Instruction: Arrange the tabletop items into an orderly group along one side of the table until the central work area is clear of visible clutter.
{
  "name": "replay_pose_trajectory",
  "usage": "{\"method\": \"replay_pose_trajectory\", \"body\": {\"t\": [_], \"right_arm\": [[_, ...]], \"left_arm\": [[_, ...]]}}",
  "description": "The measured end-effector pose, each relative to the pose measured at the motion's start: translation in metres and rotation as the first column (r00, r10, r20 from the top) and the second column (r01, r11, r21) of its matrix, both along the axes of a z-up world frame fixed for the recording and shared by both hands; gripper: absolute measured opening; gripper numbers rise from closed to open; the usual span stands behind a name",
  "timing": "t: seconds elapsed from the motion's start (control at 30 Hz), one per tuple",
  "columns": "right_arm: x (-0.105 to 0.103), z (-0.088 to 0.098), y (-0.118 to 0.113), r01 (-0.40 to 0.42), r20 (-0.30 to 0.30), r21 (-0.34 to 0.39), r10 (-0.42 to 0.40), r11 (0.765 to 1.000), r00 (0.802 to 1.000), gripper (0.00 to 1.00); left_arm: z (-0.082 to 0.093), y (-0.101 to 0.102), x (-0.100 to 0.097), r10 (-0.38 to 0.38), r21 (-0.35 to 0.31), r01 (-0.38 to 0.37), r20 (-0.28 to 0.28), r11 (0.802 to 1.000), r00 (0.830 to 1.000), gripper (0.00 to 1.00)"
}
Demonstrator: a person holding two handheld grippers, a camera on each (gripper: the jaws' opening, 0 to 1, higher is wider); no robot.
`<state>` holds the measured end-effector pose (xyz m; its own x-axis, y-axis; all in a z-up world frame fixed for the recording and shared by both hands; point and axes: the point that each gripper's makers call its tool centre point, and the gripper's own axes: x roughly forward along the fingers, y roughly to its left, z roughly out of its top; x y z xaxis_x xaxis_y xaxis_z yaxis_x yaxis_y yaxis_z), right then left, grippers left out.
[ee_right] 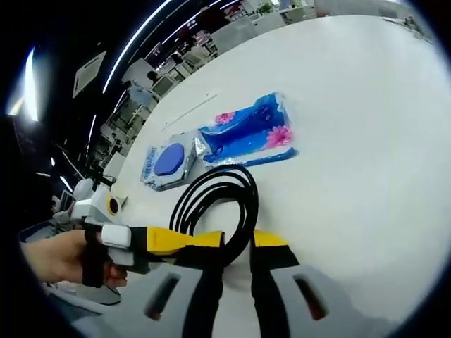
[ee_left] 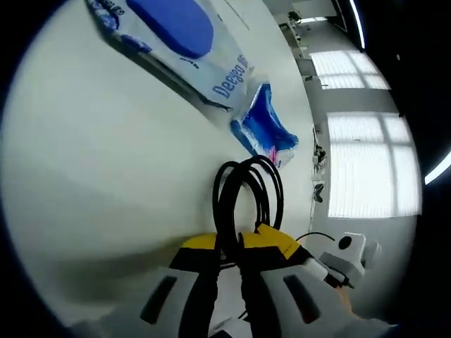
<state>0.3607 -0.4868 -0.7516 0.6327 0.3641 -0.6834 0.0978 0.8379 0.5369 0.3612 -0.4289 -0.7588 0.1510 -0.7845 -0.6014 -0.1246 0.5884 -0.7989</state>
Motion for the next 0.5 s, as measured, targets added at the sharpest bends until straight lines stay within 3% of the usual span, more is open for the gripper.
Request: {"method": "replay_pose_trajectory", "body": {"t": [0.17, 0.33, 0.5], "right_arm": [[-0.001, 0.004, 0.002, -0.032, 0.03, -0.019, 0.032, 0.999, 0.999, 0.17], [-0.003, 0.007, 0.0, -0.086, 0.058, -0.098, 0.092, 0.991, 0.994, 0.28], [-0.007, 0.015, -0.007, -0.118, 0.09, -0.177, 0.136, 0.977, 0.987, 0.27]], "left_arm": [[0.0, -0.001, 0.002, 0.008, -0.004, -0.008, 0.003, 1.0, 1.0, 0.07], [-0.002, 0.001, 0.004, 0.022, 0.008, -0.022, 0.013, 1.0, 1.0, 0.05], [-0.003, 0.002, 0.004, 0.028, 0.009, -0.028, 0.014, 1.0, 1.0, 0.05]]}}
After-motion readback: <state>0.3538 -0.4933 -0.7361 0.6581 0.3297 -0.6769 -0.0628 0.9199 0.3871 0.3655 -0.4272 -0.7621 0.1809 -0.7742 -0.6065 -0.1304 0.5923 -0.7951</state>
